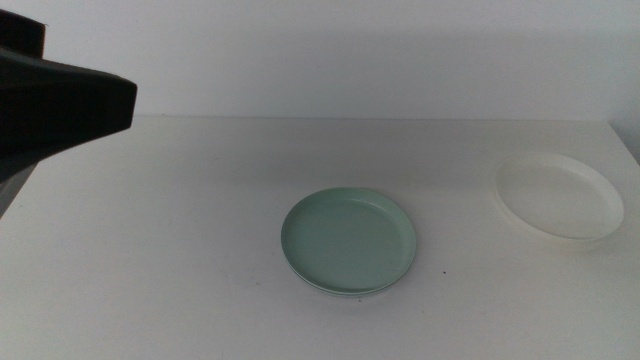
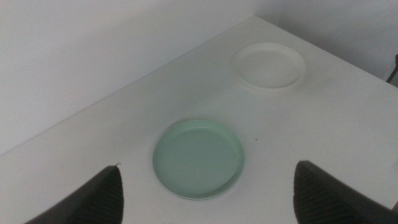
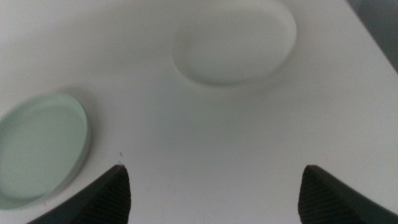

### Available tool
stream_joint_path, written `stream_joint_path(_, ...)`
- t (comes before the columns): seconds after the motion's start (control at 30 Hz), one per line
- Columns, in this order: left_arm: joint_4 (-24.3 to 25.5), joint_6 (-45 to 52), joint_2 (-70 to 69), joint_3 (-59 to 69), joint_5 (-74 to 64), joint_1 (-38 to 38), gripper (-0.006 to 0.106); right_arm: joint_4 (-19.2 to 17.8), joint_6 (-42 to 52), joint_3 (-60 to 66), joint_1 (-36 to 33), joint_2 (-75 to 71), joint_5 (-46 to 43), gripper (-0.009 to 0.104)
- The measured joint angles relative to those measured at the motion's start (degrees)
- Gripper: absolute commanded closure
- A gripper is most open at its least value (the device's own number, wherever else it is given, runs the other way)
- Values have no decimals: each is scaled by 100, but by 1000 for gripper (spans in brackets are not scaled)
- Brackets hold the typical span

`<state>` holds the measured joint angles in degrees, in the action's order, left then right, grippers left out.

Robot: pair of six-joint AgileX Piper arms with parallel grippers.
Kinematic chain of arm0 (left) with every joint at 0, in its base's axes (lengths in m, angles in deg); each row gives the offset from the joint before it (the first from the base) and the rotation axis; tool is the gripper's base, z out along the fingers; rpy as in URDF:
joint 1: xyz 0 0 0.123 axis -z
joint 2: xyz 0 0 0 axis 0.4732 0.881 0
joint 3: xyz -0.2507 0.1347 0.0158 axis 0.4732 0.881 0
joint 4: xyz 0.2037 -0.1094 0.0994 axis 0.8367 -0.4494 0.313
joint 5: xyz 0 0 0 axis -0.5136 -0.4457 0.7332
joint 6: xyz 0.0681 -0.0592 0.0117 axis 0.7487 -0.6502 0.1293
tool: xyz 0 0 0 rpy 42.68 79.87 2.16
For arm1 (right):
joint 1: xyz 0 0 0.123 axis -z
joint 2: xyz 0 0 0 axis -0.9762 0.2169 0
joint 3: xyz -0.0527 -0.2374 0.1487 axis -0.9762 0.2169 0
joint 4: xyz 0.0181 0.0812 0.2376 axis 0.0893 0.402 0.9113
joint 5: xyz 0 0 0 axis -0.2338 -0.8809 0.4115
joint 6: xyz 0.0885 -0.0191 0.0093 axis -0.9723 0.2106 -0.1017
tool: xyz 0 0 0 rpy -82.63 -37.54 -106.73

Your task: Stack the three bowls on top of each other.

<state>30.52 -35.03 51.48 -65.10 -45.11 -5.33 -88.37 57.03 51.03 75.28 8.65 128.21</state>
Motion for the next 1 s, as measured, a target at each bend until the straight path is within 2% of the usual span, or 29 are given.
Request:
stream_joint_path(0.1, 0, 0, -13, 0, 0, 0, 7, 0, 0, -552, 0, 599, 345, 20)
stream_joint_path(0.27, 11, 0, -13, 0, 0, 0, 7, 85, 124, -924, 0, 1227, 421, 20)
stream_joint_path(0.37, 4, 0, -13, 0, 0, 0, 7, 15, 123, -1332, 3, 1718, 536, 22)
stream_joint_path(0.5, 4, 0, -13, 0, 10, 0, 7, -197, 195, -2325, 39, 3013, 815, 24)
stream_joint_path(0.7, 4, 0, -13, 0, 22, 0, 7, -169, 520, -3783, 539, 5029, 1107, 24)
stream_joint_path(0.8, 4, 0, -13, 0, 22, 0, 7, -14, 742, -4282, 877, 5865, 1157, 24)
stream_joint_path(1.0, 4, 0, -13, 0, 22, 0, 7, 714, 1437, -4971, 1548, 7252, 1181, 24)
